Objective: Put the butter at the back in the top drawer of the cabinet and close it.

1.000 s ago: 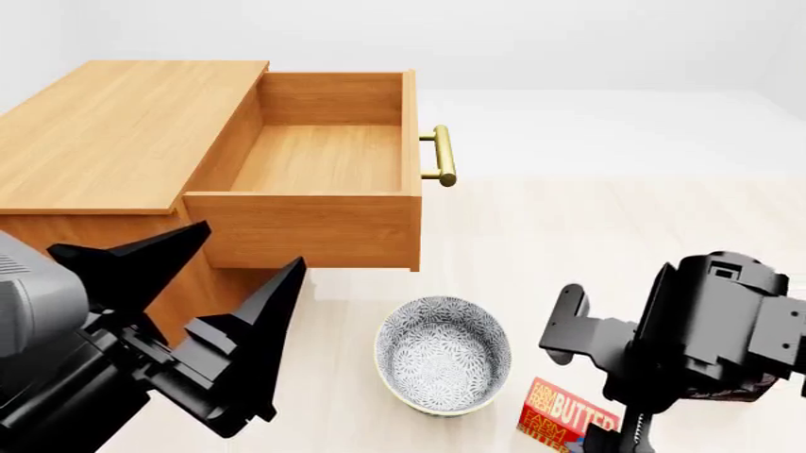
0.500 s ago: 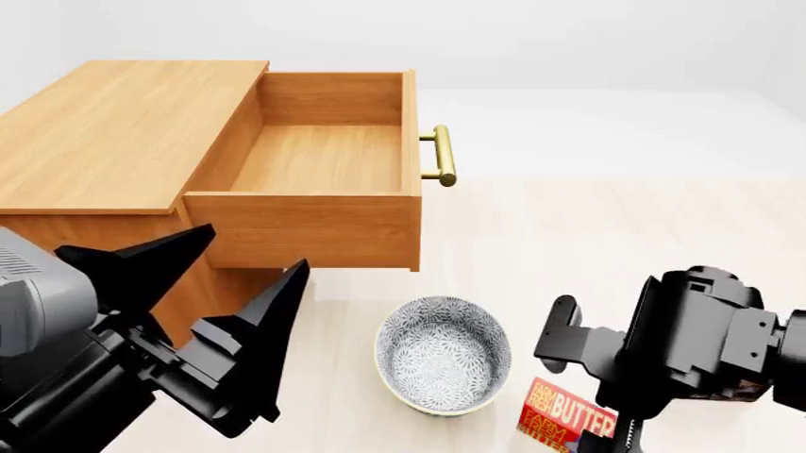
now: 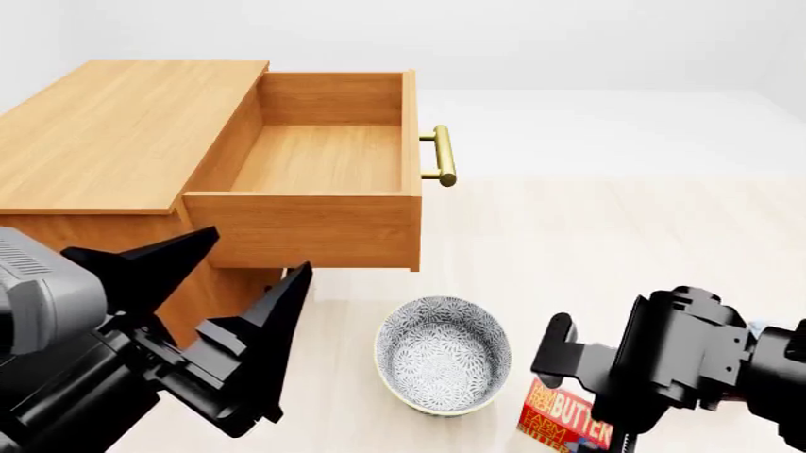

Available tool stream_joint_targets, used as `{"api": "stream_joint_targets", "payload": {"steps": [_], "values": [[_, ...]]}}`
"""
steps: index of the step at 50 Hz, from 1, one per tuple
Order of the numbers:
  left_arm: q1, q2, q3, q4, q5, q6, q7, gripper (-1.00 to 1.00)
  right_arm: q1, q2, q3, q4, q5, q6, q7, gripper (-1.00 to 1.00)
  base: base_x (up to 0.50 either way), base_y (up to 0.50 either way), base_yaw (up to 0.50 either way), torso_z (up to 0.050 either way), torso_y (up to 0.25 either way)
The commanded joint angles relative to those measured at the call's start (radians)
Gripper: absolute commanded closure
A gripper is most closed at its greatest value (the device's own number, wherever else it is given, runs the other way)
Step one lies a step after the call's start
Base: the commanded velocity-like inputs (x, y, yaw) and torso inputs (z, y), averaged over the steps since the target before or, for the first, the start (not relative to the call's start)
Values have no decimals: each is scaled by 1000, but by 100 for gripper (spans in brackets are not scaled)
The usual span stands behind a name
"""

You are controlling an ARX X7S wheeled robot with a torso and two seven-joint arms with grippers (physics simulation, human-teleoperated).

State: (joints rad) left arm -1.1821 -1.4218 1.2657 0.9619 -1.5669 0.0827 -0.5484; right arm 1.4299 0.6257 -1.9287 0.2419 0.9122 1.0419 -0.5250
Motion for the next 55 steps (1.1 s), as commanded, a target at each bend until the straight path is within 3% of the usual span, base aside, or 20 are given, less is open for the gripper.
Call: {"api": "stream_joint_targets", "payload": {"steps": [1,19,20,44,55], "values": [[3,8,-1,-4,0,-5,-2,-100,-43,-18,-11,53,-14,-35,-21,-100,0,0,0,0,0],[11,10,-2,-10,0,-4,8,-100,-61,-32,-17,90,-25,-46,-35,-100,0,0,0,0,0],[11,10,-2,-10,0,-4,8,-100,-61,-33,-17,92,-27,-47,-36,100,0,0,0,0,0],[19,9,-5,-12,3,-3,9,-100,-46,0,-7,30,-36,-41,26,100,0,0,0,0,0],[21,6,-8,-11,1,-1,8,-100,56,104,-2,-199,-5,61,110,100,0,0,0,0,0]]}}
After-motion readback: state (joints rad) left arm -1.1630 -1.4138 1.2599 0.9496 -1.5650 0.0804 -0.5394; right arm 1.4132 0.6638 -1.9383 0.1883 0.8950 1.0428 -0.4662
